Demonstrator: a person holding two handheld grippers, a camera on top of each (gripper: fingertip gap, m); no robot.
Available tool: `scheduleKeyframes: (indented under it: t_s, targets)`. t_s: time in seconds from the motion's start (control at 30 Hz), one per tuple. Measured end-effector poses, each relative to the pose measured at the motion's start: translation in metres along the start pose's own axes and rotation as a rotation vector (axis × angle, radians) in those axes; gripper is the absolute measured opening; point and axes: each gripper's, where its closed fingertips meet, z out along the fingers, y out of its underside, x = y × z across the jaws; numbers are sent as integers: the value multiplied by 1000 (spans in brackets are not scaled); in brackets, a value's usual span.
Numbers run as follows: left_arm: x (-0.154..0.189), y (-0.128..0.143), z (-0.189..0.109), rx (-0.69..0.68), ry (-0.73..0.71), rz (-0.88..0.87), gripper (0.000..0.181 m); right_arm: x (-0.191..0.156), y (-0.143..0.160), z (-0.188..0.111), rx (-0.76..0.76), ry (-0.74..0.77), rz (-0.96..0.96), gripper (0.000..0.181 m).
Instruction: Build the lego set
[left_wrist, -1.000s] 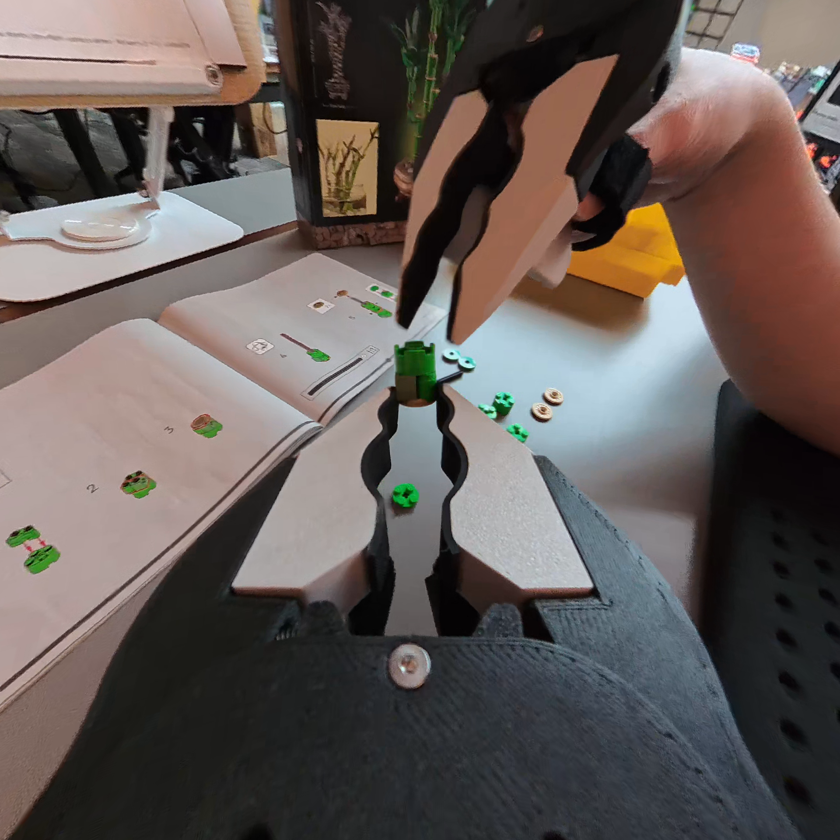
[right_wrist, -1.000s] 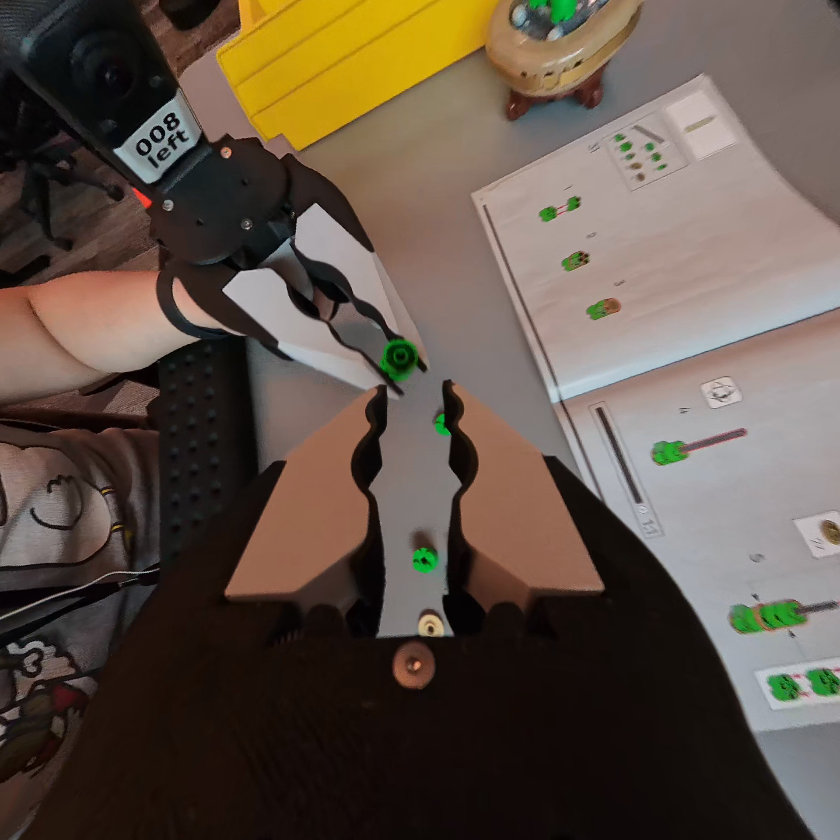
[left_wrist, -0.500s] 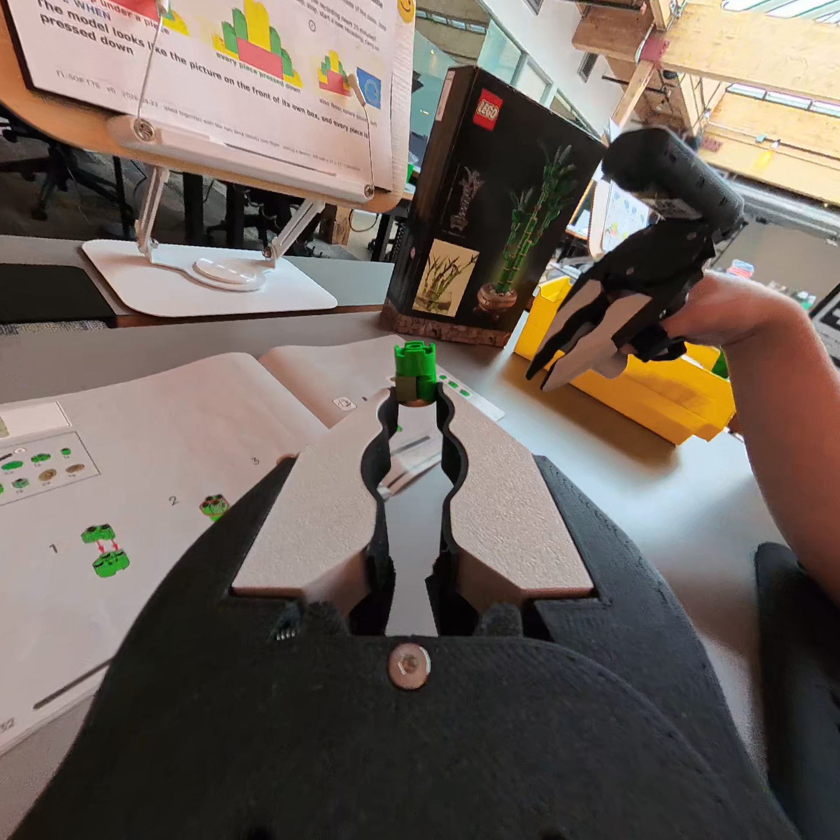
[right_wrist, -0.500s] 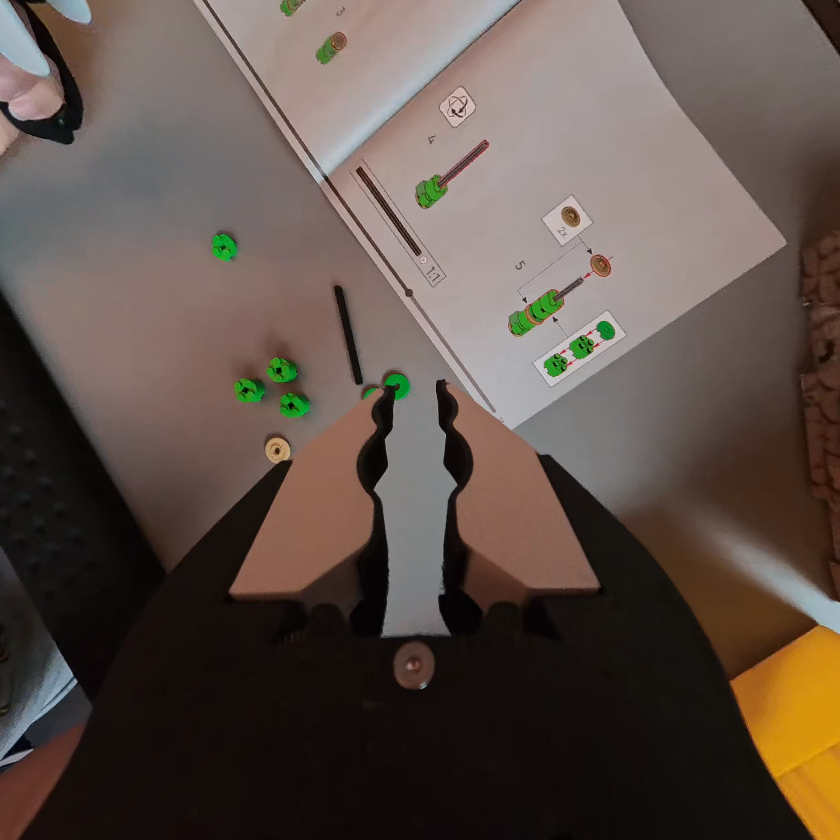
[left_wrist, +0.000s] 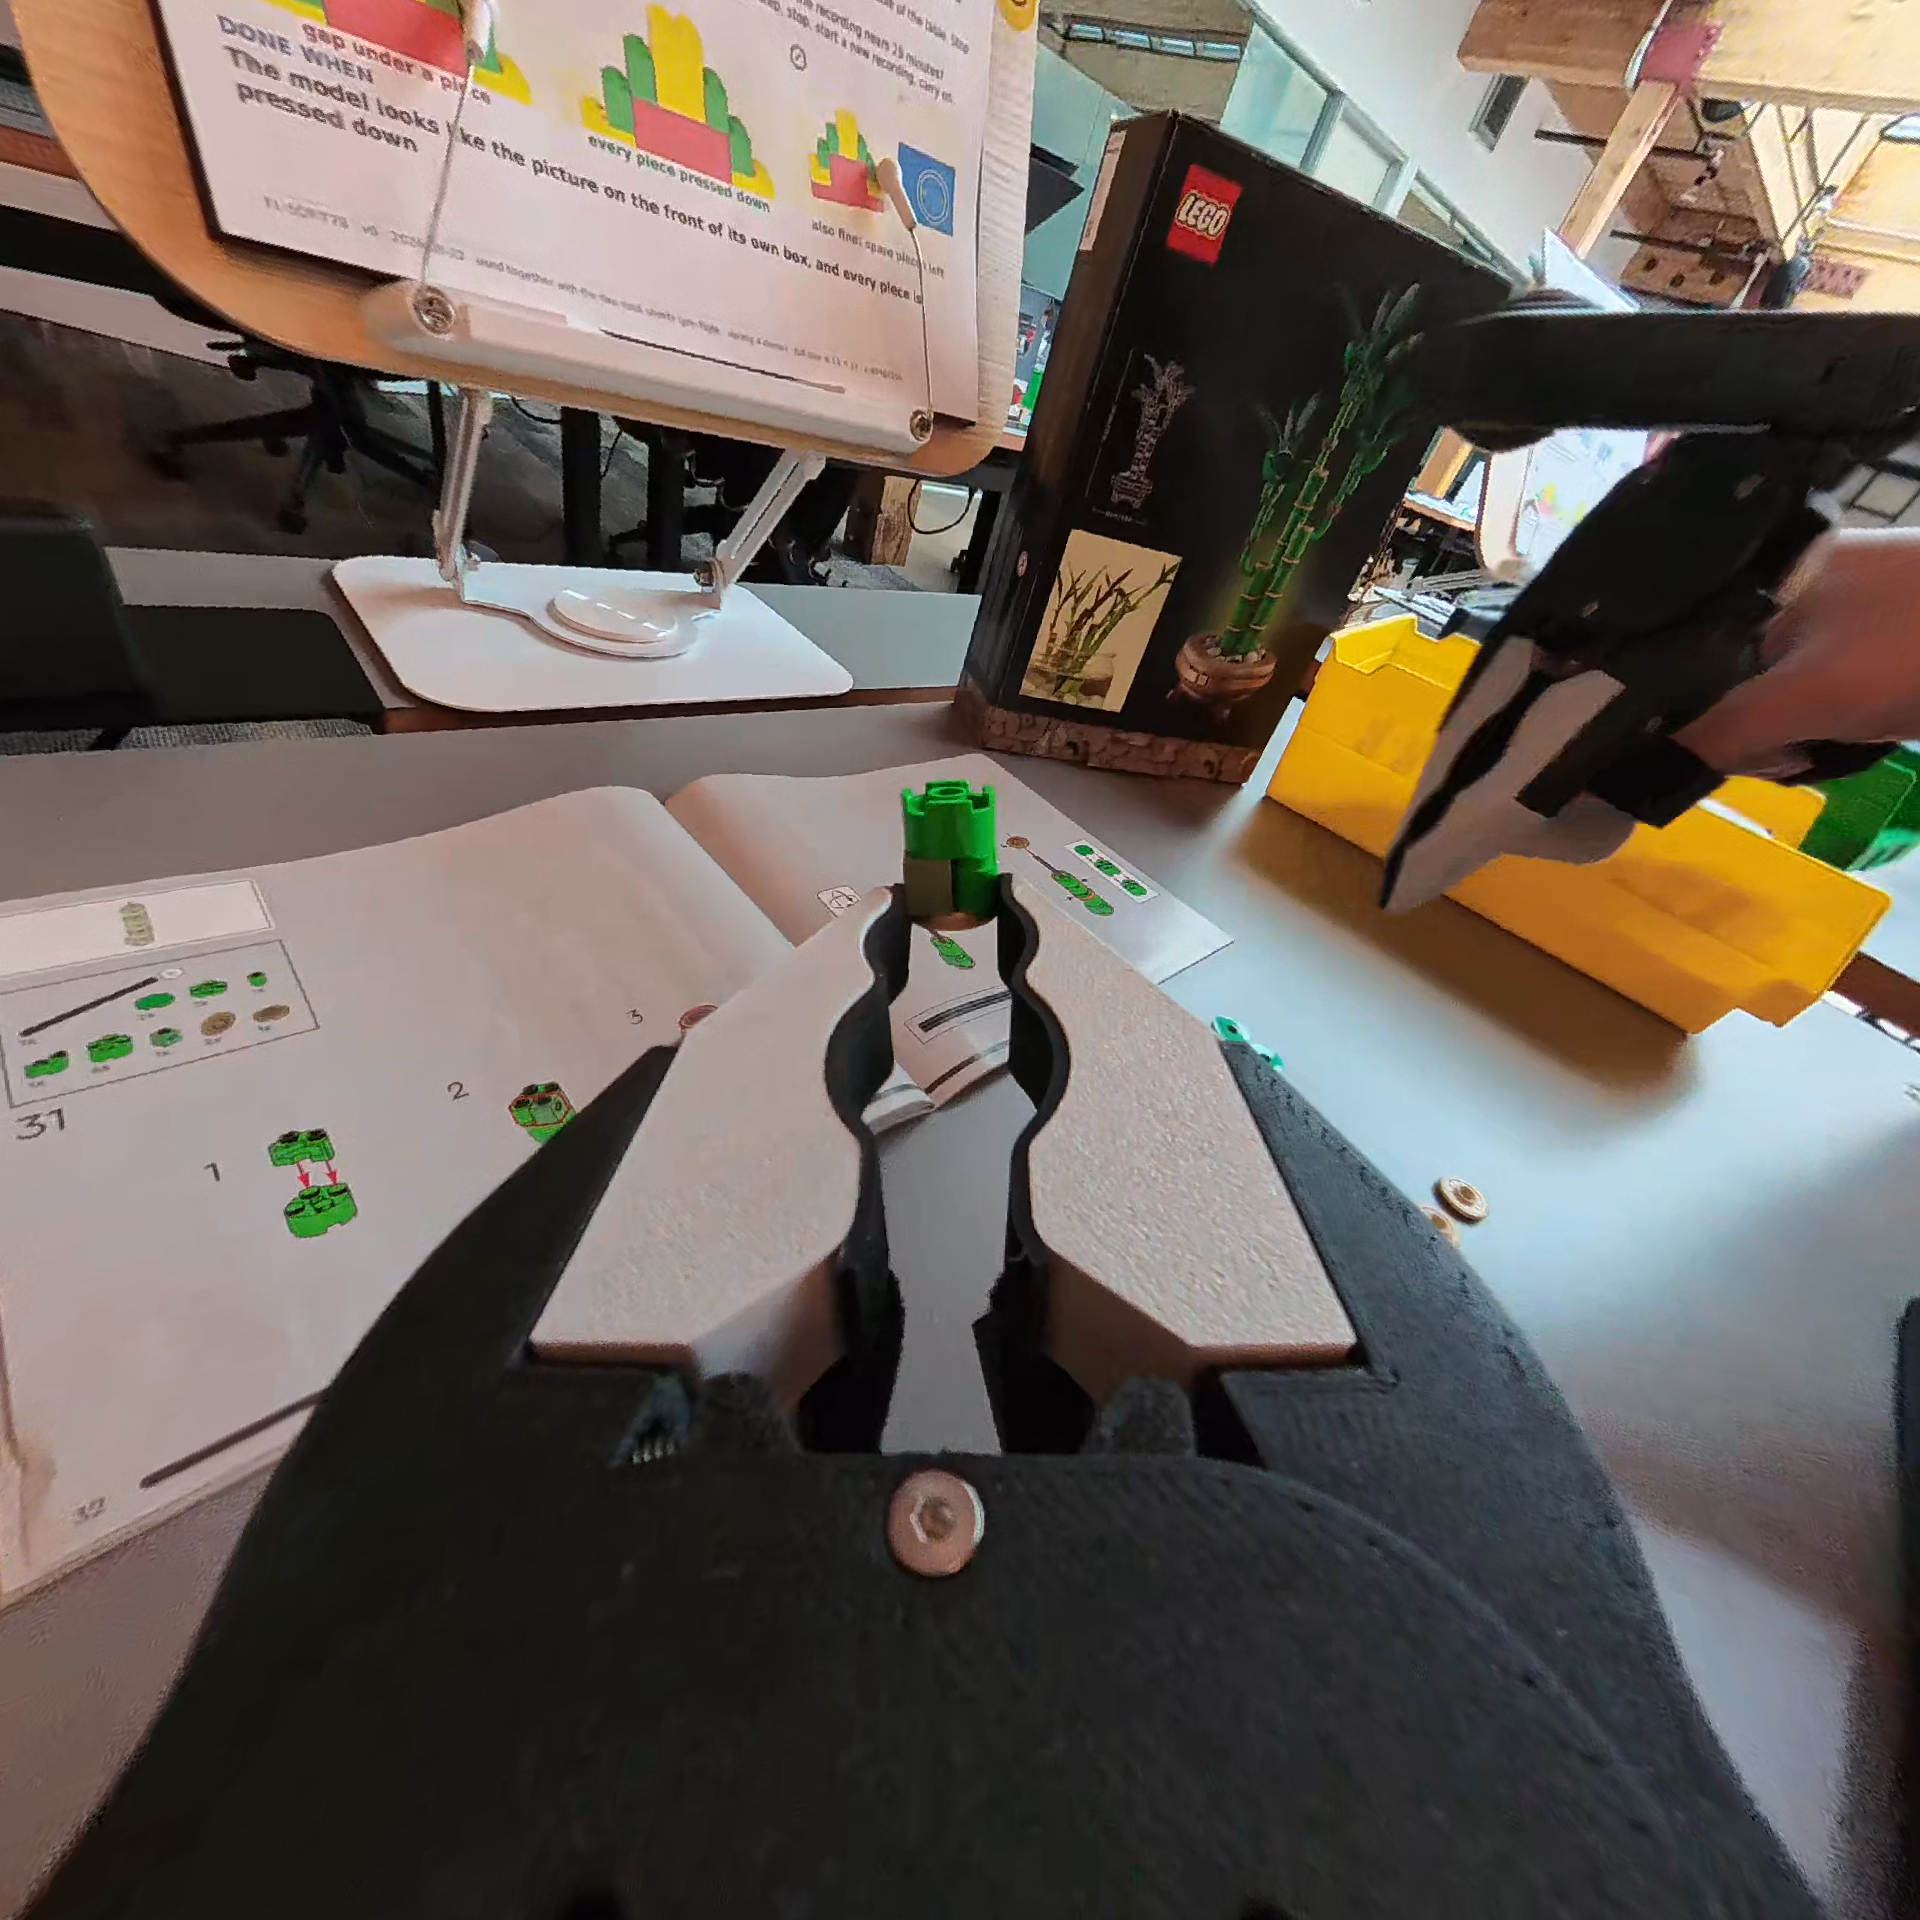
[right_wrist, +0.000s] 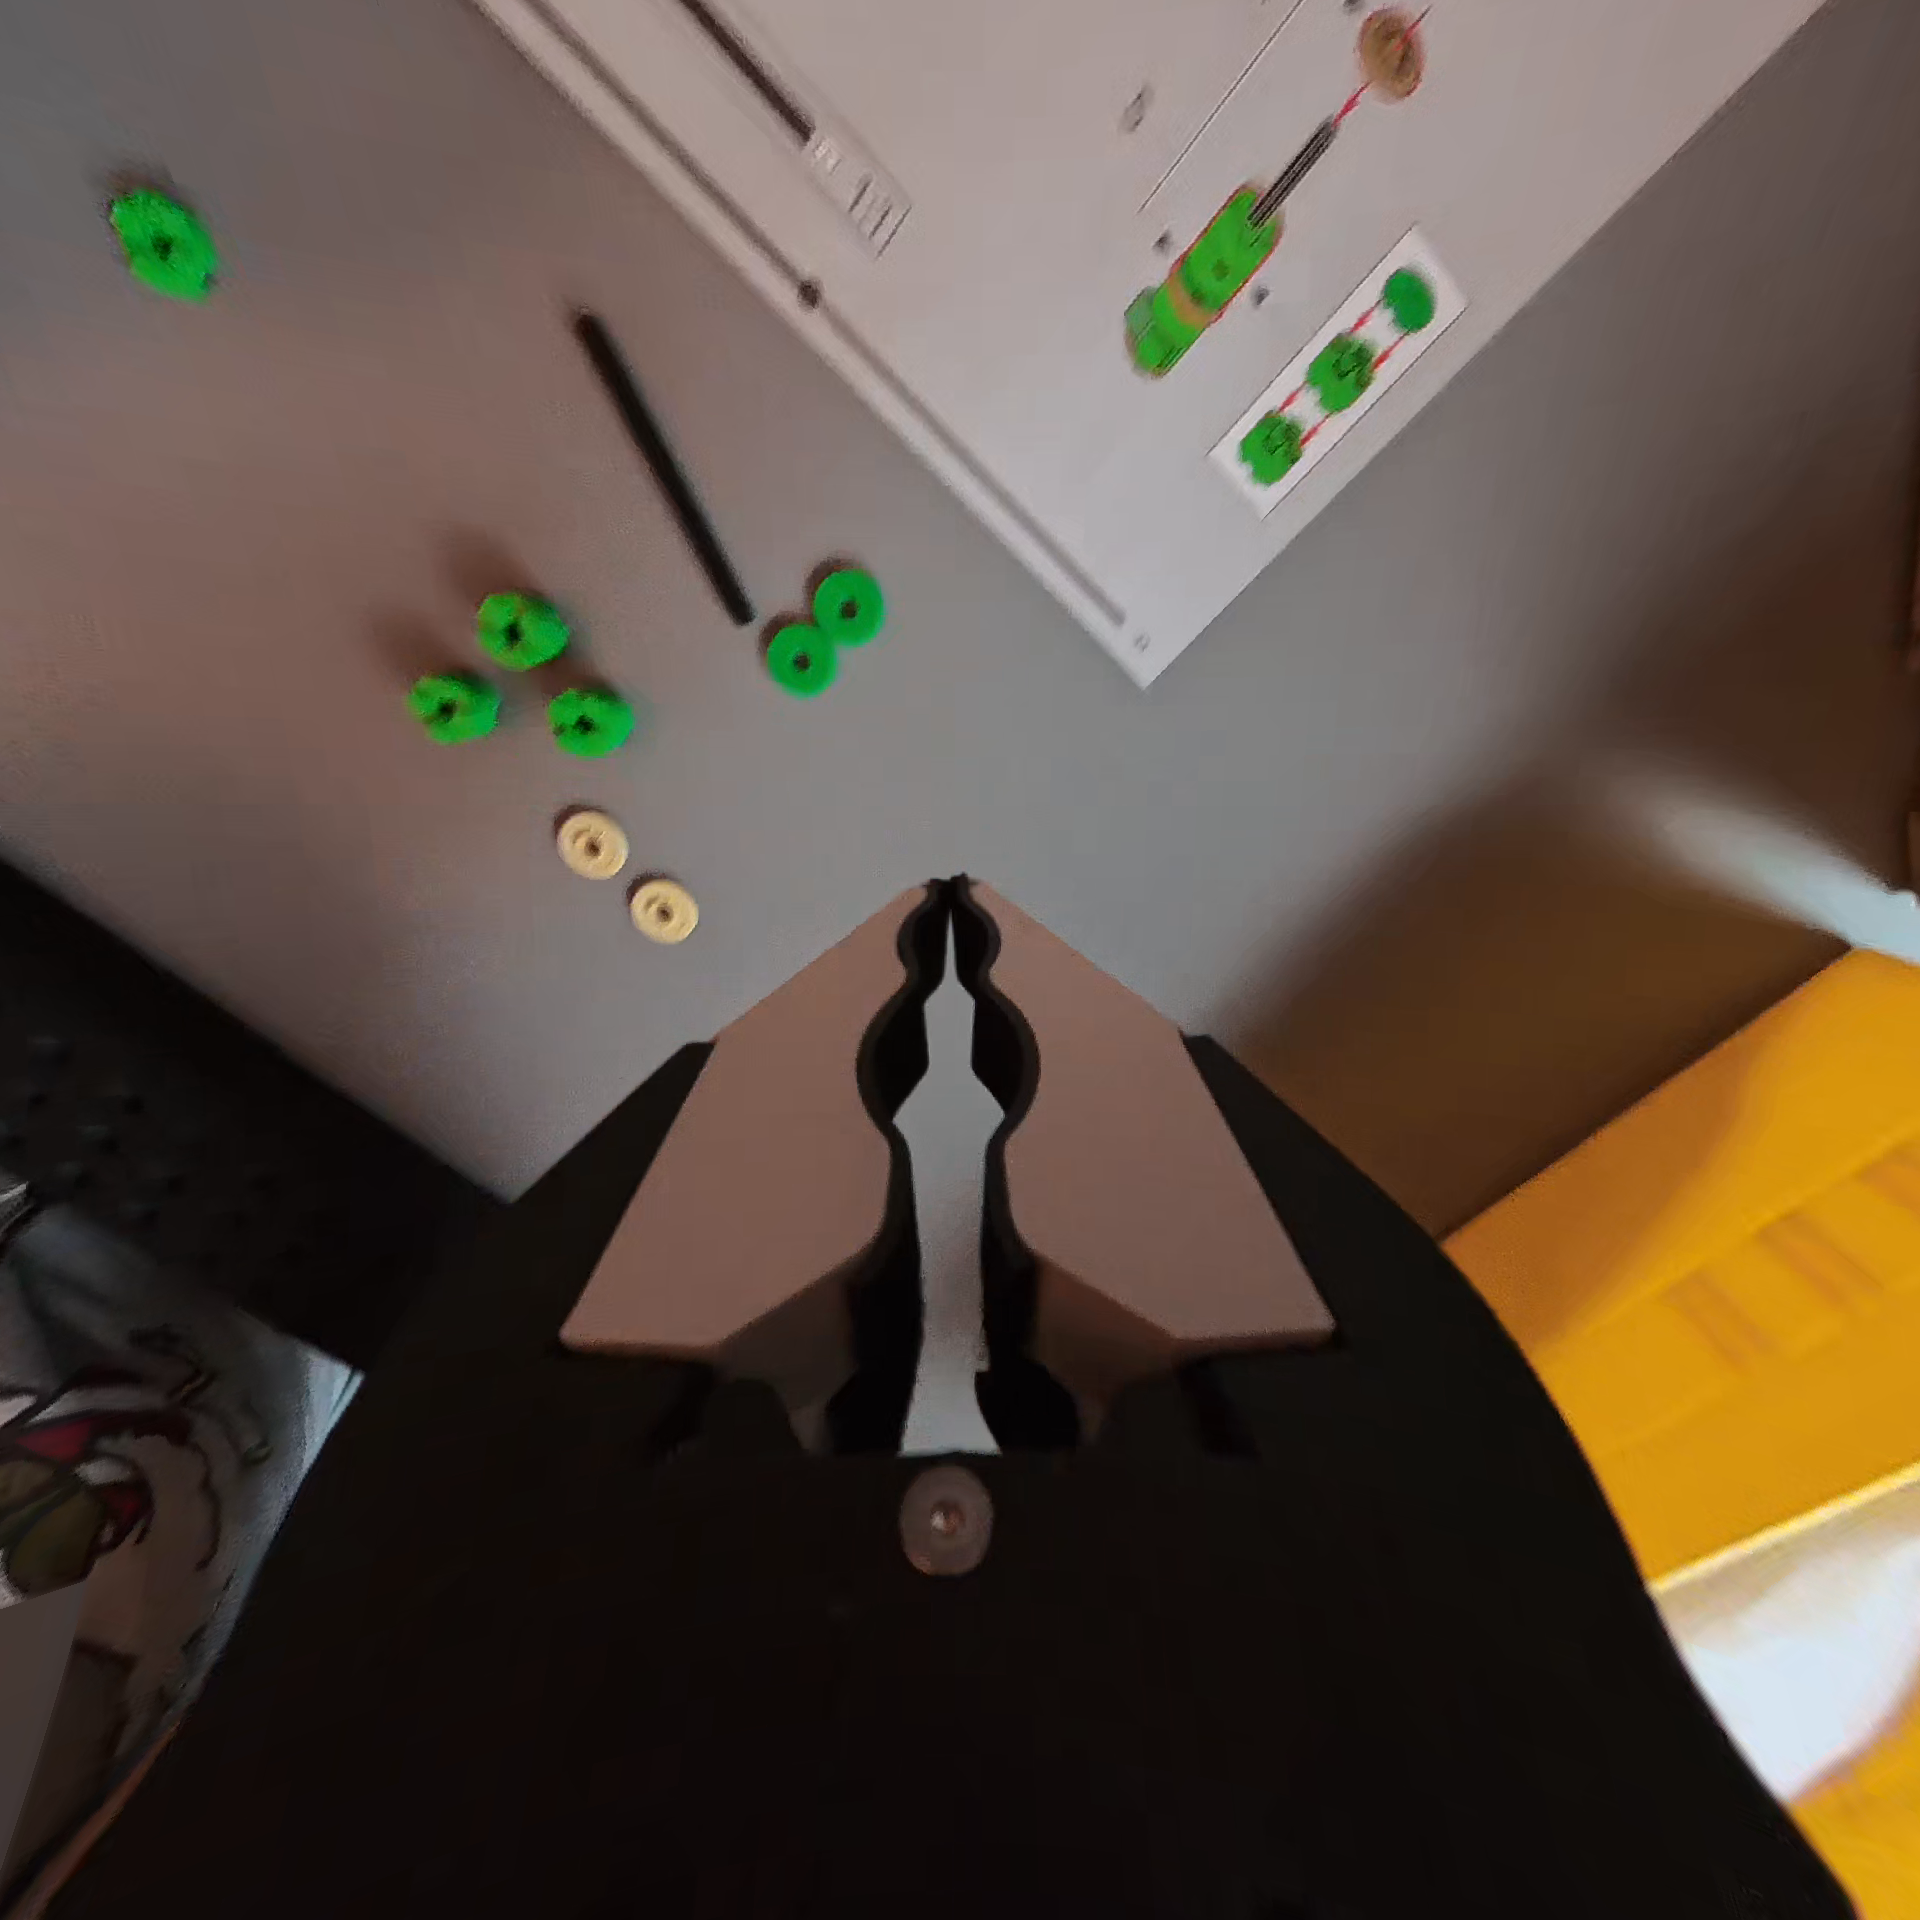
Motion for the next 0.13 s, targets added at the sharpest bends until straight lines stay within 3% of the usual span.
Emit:
scheduleKeyframes:
  t_s: [0.13]
  targets:
    - [-7, -8, -6, 38, -54, 30, 14, -24, 23, -28, -40, 118, -22, 0]
